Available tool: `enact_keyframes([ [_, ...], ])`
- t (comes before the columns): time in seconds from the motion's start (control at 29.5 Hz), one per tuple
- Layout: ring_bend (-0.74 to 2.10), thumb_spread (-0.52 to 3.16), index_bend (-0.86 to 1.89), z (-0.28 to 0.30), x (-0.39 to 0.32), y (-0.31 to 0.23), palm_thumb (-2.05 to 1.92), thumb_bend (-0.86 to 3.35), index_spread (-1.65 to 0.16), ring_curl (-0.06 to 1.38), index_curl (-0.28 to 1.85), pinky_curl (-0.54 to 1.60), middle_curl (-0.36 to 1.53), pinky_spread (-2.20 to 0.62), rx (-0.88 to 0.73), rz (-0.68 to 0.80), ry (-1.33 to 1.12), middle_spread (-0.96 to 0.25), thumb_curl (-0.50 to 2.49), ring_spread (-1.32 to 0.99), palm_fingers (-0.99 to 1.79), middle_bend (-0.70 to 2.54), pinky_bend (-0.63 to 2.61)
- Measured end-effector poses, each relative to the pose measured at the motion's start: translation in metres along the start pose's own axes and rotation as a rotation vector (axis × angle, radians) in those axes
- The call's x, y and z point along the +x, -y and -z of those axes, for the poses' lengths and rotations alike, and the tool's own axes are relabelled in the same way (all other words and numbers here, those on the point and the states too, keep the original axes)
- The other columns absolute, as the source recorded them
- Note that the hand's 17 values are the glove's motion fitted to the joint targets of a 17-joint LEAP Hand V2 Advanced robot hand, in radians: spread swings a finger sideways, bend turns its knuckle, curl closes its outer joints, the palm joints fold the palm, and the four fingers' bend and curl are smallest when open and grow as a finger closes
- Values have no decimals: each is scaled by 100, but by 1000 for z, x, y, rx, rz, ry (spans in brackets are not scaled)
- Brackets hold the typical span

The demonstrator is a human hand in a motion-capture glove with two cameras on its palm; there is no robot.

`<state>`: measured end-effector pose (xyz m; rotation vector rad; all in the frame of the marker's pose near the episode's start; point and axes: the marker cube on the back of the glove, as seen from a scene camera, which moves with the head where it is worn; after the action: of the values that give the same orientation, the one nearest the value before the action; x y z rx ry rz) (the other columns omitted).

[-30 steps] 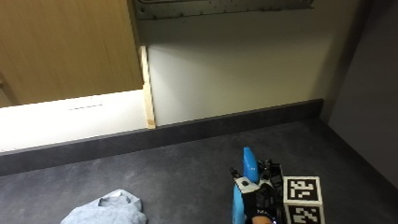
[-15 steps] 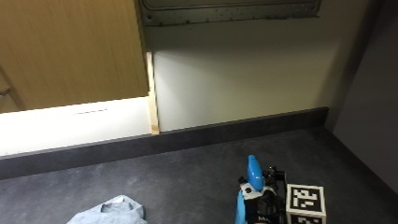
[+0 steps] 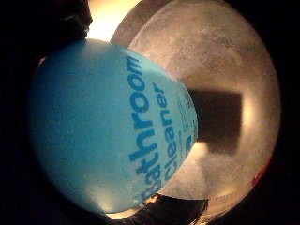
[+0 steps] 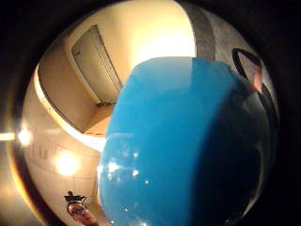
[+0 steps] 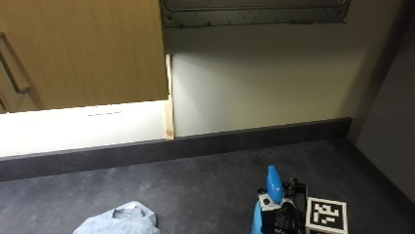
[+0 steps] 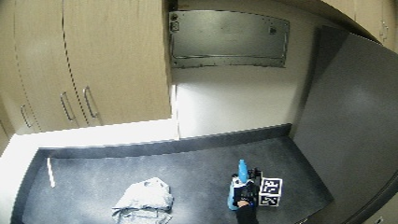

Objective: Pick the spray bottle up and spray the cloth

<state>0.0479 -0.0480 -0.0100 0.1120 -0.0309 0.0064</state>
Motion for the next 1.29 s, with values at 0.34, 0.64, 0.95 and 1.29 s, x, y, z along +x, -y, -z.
enact_keyframes([
  [0.34, 20, 79, 55, 14, -36, 19, 122, 0, -12, 37, 53, 17, 50, 12, 35, 18, -49, -7, 67, -2, 93, 43, 12],
  [0.64, 21, 74, 53, 26, -97, 11, 123, -1, -11, 39, 55, 15, 51, 11, 78, 89, -64, -7, 69, -3, 95, 42, 13],
  [0.95, 21, 70, 51, -24, -121, -14, 123, -1, -10, 40, 56, 14, 51, 11, -85, 132, -71, -7, 71, -3, 96, 40, 13],
  [1.29, 21, 68, 49, -121, -163, -59, 123, -1, -10, 41, 57, 14, 52, 10, -355, 170, -53, -6, 72, -4, 97, 38, 13],
])
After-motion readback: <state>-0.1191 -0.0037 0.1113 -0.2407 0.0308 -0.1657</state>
